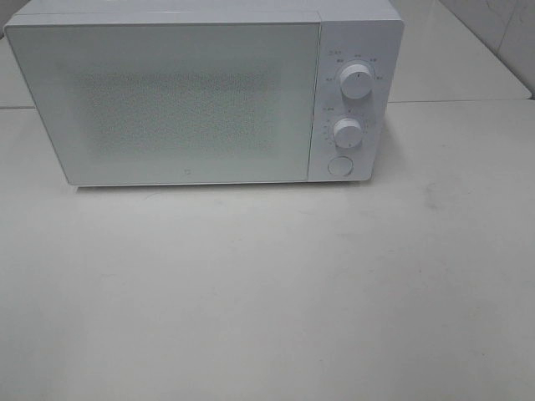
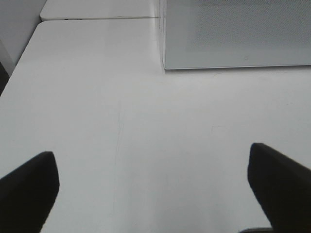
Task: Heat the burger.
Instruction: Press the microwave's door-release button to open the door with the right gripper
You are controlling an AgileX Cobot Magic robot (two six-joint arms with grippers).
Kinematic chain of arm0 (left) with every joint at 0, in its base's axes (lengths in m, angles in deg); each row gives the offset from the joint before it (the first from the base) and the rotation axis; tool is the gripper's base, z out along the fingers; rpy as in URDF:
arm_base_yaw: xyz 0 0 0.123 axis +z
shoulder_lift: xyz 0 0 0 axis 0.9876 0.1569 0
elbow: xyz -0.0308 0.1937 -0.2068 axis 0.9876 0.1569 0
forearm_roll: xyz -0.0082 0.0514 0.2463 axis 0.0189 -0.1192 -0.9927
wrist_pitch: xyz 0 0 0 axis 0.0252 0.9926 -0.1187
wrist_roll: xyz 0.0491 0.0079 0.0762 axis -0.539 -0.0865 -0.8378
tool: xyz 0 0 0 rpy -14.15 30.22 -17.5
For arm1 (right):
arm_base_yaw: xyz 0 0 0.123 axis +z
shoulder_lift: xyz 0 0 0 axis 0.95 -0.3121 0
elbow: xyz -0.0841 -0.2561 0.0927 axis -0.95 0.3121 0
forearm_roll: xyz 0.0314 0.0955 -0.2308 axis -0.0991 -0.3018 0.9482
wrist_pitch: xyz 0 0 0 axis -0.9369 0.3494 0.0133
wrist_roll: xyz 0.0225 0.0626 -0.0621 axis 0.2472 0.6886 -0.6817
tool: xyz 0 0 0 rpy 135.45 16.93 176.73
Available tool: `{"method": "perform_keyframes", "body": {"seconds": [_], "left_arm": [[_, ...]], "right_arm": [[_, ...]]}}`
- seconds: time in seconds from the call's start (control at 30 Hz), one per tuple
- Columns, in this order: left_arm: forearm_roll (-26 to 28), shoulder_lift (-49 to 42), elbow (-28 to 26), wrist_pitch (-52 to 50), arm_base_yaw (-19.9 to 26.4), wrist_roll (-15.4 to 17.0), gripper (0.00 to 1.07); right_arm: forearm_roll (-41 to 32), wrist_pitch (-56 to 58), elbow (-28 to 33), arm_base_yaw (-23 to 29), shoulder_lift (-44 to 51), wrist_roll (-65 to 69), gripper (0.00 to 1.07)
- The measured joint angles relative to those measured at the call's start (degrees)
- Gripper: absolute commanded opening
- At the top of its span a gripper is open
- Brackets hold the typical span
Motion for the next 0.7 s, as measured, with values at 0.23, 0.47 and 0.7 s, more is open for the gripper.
{"method": "perform_keyframes", "body": {"seconds": [0.23, 0.47, 0.7], "left_arm": [[0.0, 0.0, 0.0, 0.0, 0.0, 0.0, 0.98], [0.0, 0.0, 0.0, 0.0, 0.0, 0.0, 0.98], [0.0, 0.0, 0.0, 0.0, 0.0, 0.0, 0.98]], "right_arm": [[-0.23, -6.19, 0.0, 0.46, -3.67, 0.0, 0.76], [-0.34, -11.69, 0.0, 2.98, -10.31, 0.34, 0.76], [-0.34, -17.02, 0.0, 3.04, -15.99, 1.03, 0.76]]}}
